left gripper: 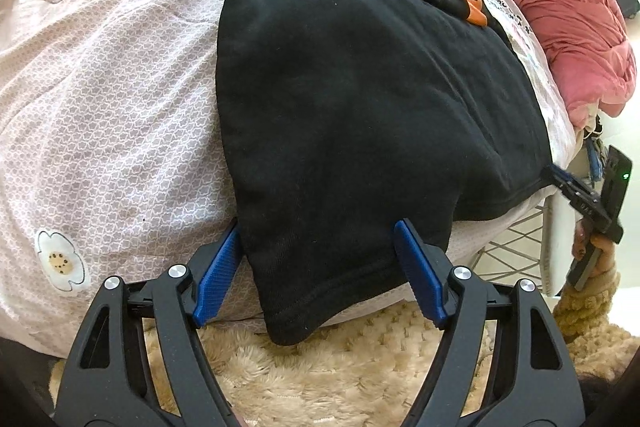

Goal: Fold small clothes
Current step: 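Move both open tools down to the sweatshirt hem, then close the left gripper on the hem while the right gripper grasps the hem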

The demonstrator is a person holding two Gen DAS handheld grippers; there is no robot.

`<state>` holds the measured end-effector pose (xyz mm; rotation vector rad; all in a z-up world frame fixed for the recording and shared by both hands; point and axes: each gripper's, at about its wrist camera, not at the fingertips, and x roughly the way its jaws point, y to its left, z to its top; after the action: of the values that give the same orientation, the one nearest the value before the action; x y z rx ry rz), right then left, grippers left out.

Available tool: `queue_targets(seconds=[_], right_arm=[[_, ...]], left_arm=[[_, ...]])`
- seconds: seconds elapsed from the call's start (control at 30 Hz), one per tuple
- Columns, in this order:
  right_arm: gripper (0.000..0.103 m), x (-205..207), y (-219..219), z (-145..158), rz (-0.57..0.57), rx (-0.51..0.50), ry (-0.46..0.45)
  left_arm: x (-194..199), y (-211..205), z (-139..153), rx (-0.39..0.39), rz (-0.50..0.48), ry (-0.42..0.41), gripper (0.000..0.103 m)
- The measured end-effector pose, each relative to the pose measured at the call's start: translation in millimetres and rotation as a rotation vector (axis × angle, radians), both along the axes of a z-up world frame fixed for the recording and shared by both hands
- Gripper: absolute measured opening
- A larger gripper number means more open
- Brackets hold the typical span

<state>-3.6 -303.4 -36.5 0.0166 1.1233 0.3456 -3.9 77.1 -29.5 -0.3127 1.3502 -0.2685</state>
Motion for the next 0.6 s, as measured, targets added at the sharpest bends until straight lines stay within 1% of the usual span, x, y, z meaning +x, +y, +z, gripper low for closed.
queue_targets(seconds=[0.03,0.1,0.17,0.2,0.3,0.33,0.43,0.47,0.53,0.6], right_arm=[[0.049,1,0,-4,-0.004,0.001,0.002],[0.039,0,2,-5,-0.004,-0.002,-0.008],[0.014,-4,5,1,0.016,-0.039,-0.044],[0.011,-7,6,7,0.027,-0.058,-0.064],[0.008,-9,1,22,0.035,-0.019,-0.091],[0.008,-11,1,33,0.051,0.016,-0.119],[0.008,-13,3,58,0.071,0.068,-0.201],[0.008,-12,3,65,0.074,0.082,-0.226],[0.008,-7,4,77,0.069,0.109,-0.274],[0.008,0,4,85,0.057,0.126,-0.304]], left_arm=[[1,0,0,-0.001,0.001,0.001,0.068],[1,0,-1,0.001,0.000,0.003,0.068],[0,1,-1,0.003,0.001,0.004,0.068],[0,0,-1,0.005,0.000,0.005,0.069],[0,0,-1,0.006,0.001,0.008,0.069],[1,-1,-2,0.007,0.000,0.009,0.069],[1,-3,-2,0.018,-0.005,0.008,0.068],[2,-5,-2,0.026,-0.005,0.006,0.067],[1,-7,-2,0.044,-0.004,-0.003,0.061],[-1,-5,-1,0.033,0.001,-0.018,0.050]])
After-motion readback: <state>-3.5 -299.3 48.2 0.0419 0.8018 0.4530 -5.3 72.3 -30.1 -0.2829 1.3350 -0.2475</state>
